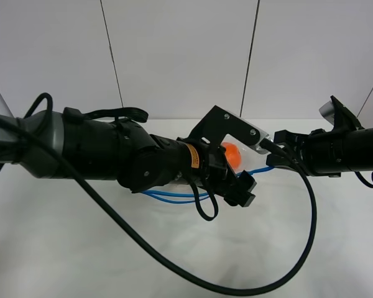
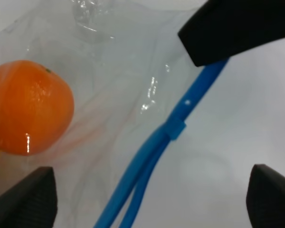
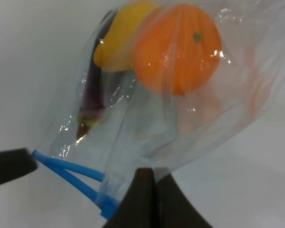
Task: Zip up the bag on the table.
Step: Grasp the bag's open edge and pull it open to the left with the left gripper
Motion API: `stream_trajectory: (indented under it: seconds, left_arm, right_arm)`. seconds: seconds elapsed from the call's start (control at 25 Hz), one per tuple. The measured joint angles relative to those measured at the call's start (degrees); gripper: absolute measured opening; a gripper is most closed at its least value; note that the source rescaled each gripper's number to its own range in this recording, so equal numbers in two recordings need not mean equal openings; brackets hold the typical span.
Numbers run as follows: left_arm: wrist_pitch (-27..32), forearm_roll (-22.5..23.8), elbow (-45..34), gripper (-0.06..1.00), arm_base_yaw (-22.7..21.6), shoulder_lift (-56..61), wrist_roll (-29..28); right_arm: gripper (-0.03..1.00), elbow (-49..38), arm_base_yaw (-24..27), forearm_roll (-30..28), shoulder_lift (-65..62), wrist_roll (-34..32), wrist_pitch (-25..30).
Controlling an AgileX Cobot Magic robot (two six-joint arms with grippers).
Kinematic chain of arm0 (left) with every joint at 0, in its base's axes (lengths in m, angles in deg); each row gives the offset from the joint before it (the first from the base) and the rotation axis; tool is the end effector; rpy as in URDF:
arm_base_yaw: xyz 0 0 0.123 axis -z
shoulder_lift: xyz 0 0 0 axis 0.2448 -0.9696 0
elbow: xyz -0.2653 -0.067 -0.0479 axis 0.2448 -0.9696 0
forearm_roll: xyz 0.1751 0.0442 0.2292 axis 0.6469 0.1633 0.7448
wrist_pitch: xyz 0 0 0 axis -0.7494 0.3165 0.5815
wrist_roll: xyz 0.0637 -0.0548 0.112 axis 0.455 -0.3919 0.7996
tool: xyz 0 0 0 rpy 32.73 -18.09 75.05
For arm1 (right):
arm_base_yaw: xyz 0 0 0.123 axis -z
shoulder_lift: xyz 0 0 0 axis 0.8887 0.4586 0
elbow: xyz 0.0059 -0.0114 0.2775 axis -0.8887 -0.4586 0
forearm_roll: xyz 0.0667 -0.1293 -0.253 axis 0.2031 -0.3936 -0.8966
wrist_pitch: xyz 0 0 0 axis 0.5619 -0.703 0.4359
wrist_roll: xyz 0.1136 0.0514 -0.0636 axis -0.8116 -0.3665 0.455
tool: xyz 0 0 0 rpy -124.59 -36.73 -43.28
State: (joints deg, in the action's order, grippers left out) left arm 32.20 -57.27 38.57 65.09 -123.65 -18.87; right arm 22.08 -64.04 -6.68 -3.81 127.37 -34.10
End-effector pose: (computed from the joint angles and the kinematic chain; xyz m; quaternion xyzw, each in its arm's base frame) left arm 0.2964 -0.3654 0.1370 0.3898 0.7960 -0.1956 0.4198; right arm 0.3166 0.0755 0.1464 0.0594 0.9049 0.2958 0.3003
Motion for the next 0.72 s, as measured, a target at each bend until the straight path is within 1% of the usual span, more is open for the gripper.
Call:
stream_trajectory:
  seconds: [0.48,0.72]
  left_arm:
    - [-0.3,0.0,4.8,0.89,0.0,-3.9,0.0]
    - [-0.4,0.0,5.4,0.89,0.0,-4.6,0.0]
  right_arm:
    - [0.0,0.0,0.0,-0.4,0.0,0.0,0.1]
    - [0.0,0.0,0.0,-0.6,0.0,0.0,0.2]
